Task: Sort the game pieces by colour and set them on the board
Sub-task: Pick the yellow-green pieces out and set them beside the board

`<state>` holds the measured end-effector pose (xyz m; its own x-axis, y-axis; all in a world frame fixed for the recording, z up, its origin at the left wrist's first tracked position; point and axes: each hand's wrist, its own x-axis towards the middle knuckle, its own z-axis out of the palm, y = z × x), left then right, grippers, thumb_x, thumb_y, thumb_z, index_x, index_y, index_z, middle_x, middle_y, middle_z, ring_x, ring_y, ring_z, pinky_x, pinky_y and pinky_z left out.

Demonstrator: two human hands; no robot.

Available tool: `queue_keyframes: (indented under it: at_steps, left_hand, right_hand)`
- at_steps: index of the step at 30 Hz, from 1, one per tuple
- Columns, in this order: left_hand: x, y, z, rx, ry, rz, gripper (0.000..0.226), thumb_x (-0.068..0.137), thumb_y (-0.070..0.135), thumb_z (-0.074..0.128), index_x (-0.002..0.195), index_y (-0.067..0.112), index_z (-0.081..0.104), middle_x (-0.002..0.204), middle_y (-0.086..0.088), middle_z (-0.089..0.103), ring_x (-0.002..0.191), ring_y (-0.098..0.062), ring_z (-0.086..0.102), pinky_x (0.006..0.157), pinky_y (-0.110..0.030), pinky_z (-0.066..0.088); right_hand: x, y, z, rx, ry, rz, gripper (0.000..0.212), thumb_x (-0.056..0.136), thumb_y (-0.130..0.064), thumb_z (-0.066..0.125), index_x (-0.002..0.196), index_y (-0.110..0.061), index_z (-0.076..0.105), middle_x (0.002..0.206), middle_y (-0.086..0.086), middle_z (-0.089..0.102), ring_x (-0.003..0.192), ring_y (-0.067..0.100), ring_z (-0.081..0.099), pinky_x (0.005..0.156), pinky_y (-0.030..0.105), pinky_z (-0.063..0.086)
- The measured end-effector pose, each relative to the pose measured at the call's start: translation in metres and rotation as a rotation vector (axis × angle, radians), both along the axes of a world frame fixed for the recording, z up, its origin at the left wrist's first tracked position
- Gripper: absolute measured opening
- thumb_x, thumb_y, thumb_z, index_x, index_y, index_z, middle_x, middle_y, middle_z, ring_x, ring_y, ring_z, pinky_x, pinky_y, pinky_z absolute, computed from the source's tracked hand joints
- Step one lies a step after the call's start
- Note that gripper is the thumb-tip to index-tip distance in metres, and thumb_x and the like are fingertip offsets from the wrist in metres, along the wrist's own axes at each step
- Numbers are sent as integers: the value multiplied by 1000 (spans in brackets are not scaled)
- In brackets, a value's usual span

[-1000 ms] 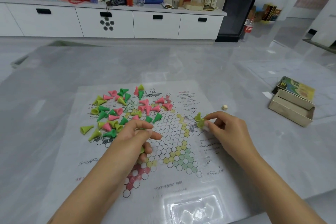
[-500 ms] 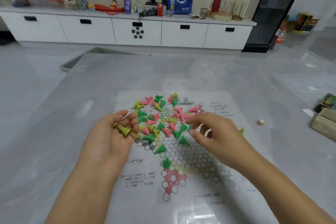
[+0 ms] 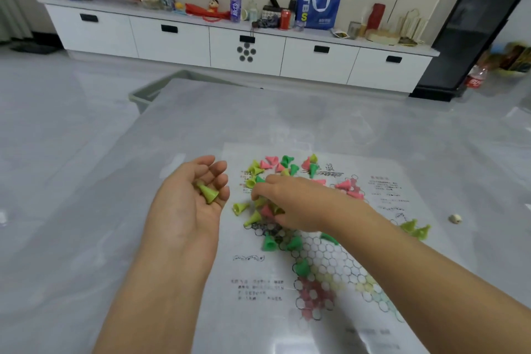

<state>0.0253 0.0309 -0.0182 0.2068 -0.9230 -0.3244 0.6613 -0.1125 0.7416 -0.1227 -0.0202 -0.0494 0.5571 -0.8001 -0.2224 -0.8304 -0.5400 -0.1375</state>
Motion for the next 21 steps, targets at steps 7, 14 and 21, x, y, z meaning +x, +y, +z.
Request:
queue_keyframes:
  at_steps: [7, 14, 21]
  left_hand:
    - [4, -1, 0, 28, 61, -10, 20, 87, 5, 37, 80, 9, 55, 77, -6, 58, 63, -14, 51, 60, -21, 42]
    - [5, 1, -1, 25, 65, -9, 20, 88, 4, 37, 80, 9, 56, 76, -7, 59, 64, -14, 51, 59, -21, 43]
    - [0, 0, -3, 26, 91, -3, 21, 87, 3, 38, 79, 8, 56, 75, -7, 59, 64, -14, 52, 61, -22, 44]
  right_hand:
    - [5, 0, 0, 16, 38, 16, 42, 84, 1, 48, 121, -19, 48, 110, -2, 48, 92, 17, 48, 74, 26, 41]
    - [1, 6, -1, -16, -38, -65, 31, 84, 2, 45, 108, -15, 56, 104, -2, 47, 89, 17, 49, 75, 30, 47]
    - [-7, 11, 7, -87, -254, -168, 16, 85, -6, 55, 94, -16, 63, 99, -6, 50, 88, 9, 54, 85, 25, 50]
